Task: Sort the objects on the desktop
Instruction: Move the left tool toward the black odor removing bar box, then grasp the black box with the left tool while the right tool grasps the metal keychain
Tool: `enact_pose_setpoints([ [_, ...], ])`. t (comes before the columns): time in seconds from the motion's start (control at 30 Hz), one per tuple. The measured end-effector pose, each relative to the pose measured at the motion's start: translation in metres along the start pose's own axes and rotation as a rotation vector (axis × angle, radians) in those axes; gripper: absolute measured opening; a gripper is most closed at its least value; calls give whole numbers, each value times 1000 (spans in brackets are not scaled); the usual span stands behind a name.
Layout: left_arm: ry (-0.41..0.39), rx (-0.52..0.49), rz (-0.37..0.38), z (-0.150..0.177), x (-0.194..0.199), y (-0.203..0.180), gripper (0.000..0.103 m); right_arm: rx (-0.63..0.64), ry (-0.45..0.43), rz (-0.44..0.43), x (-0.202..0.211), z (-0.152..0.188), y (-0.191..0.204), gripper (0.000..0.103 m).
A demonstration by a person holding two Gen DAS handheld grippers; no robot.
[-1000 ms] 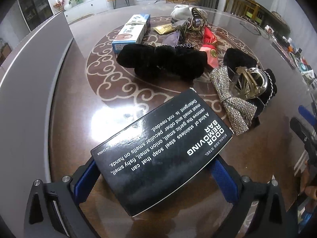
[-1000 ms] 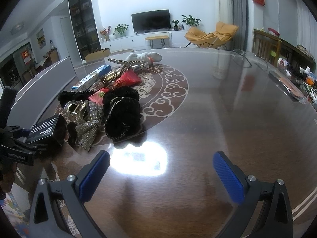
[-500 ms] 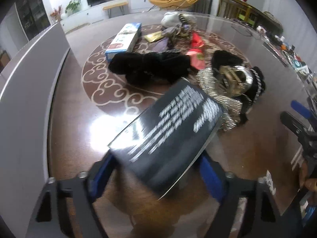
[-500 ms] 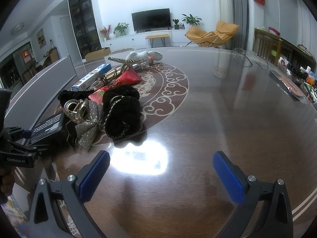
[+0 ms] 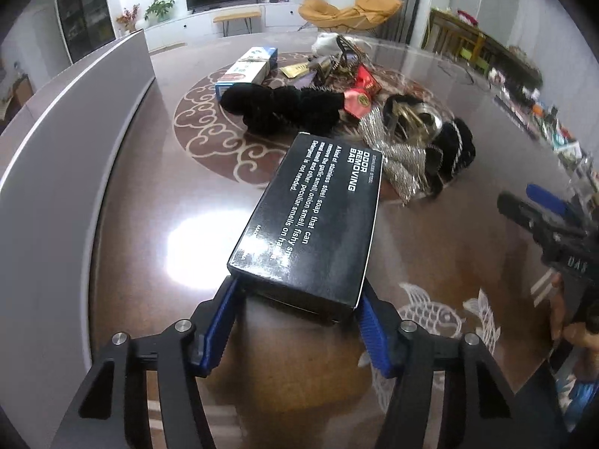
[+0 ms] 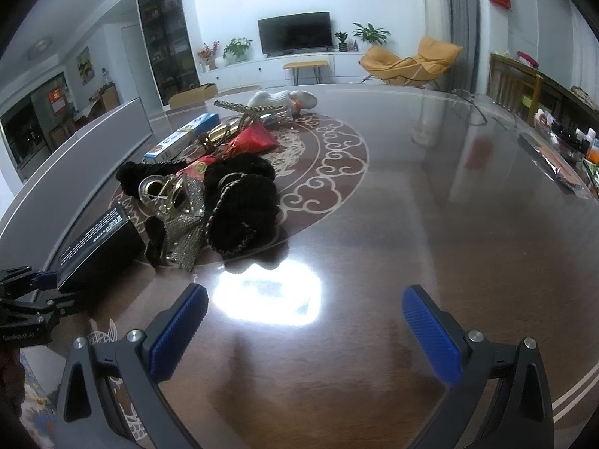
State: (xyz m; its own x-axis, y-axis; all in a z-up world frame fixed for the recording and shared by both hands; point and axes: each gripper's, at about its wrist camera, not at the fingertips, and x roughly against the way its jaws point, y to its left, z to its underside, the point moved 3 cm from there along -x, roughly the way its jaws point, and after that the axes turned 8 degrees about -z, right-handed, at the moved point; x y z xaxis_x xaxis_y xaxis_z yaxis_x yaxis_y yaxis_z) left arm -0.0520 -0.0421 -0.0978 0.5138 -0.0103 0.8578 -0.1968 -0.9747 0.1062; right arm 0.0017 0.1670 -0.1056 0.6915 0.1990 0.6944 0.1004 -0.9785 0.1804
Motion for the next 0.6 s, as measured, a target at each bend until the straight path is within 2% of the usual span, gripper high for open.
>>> enact_pose_setpoints([
  [0.07,6,-27,-10,1,0,-4,62,0,8,-6,-2,0,0,103],
  [0.1,8,-40,-12,1,1,-5,66,2,3,-18,-1,0,1,103],
  [0.2,-20,-71,-25,-5,8,-8,77,34,-26,-102,13,3,9,103],
  [0.27,-41,-90,-30,-12,10,-11,86,51,7,-174,17,5,16,103],
  [0.33,-41,-109,-40,-23,3,-16,87,49,62,-248,13,8,24,103],
  [0.37,-34,-113,-42,-28,-4,-18,87,50,83,-255,10,9,27,103],
  [0.43,-15,-101,-34,-37,-16,-20,72,64,121,-256,3,11,34,101],
  [0.47,-12,-86,-23,-39,-20,-20,58,71,132,-260,2,12,38,98],
  [0.53,-19,-31,-2,-40,-19,-14,58,80,150,-279,0,13,45,96],
  [0.6,-36,11,-14,-32,-15,-6,58,79,169,-291,-5,12,52,94],
])
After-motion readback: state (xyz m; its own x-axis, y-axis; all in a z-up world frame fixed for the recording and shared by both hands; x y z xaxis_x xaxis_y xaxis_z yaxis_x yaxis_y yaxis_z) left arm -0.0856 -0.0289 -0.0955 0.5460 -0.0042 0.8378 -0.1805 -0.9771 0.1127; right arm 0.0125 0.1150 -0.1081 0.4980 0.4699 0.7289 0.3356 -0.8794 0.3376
